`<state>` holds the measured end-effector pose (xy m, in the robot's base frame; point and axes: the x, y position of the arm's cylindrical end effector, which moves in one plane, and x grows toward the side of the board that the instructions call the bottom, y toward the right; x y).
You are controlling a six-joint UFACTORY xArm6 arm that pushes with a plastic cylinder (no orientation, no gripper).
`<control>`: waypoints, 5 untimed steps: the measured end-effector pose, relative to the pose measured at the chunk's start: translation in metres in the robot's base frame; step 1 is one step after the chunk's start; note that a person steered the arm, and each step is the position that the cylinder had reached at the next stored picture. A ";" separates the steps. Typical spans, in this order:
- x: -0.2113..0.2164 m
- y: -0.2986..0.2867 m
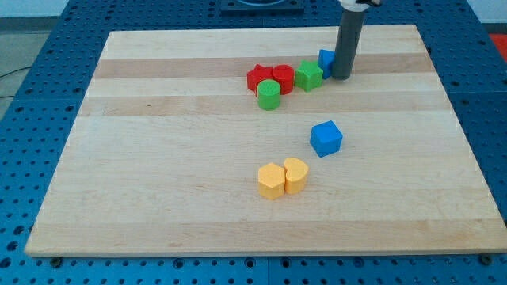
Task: Move the blue triangle to the top left of the board
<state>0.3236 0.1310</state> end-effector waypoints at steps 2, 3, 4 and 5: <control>-0.010 -0.004; -0.024 -0.023; -0.042 -0.055; -0.044 -0.030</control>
<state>0.2796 0.1008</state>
